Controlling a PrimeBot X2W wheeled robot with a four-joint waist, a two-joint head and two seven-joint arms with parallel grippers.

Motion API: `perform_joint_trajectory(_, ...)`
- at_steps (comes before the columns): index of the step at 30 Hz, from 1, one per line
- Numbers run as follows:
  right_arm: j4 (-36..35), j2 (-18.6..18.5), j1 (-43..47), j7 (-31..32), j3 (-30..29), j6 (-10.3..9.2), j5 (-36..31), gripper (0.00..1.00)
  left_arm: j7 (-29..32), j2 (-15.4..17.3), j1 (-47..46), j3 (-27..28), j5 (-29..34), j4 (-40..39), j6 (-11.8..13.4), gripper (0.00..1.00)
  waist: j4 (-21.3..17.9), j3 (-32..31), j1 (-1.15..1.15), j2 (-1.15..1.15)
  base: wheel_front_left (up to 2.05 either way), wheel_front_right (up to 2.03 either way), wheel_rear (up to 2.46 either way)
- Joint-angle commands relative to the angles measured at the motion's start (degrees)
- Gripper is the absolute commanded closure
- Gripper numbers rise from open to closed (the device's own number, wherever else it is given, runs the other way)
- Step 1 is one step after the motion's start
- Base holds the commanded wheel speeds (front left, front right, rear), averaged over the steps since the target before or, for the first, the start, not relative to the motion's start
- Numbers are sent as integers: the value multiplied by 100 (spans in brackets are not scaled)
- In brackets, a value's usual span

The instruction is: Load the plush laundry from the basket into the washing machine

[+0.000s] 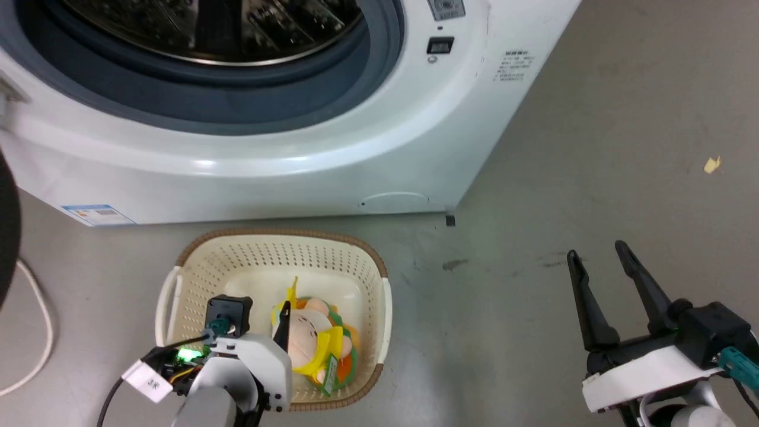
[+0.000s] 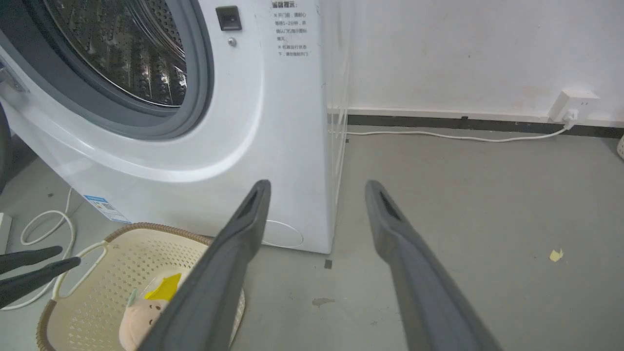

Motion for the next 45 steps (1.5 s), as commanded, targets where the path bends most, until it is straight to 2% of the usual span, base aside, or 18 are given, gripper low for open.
perform_joint_trajectory(1, -58, -4, -138, -62, 3, 19, 67, 0, 29, 56, -188, -37, -60, 203, 14, 0, -73, 155, -1, 0, 0, 0, 0)
perform_joint_trajectory(15, -171, -5, -317, -217, 39, 23, 278, 0, 288, 273, -825, -202, -251, 1092, -15, 0, -298, 854, -1, 0, 0, 0, 0)
perform_joint_trajectory(26, -293, -6, -458, -360, 194, 27, 558, 0, 788, 476, -1431, -328, -500, 1839, -62, 0, -549, 1486, -1, 0, 0, 0, 0)
perform_joint_trajectory(41, -460, -7, -633, -539, 378, 31, 920, 0, 1050, 575, -2282, -555, -792, 2727, -153, 1, -796, 2316, -1, 0, 0, 0, 0)
perform_joint_trajectory(42, -460, -7, -648, -551, 384, 31, 931, 0, 1077, 577, -2325, -583, -804, 2787, -170, 82, -811, 2357, -1, 0, 0, 0, 0)
perform_joint_trajectory(43, -458, -7, -665, -562, 390, 32, 942, 0, 1087, 582, -2365, -612, -817, 2845, -197, 100, -827, 2395, -1, 0, 0, 0, 0)
perform_joint_trajectory(45, -455, -7, -712, -586, 401, 32, 974, 0, 1015, 611, -2448, -653, -847, 2952, -223, 100, -868, 2462, -1, 0, 0, 0, 0)
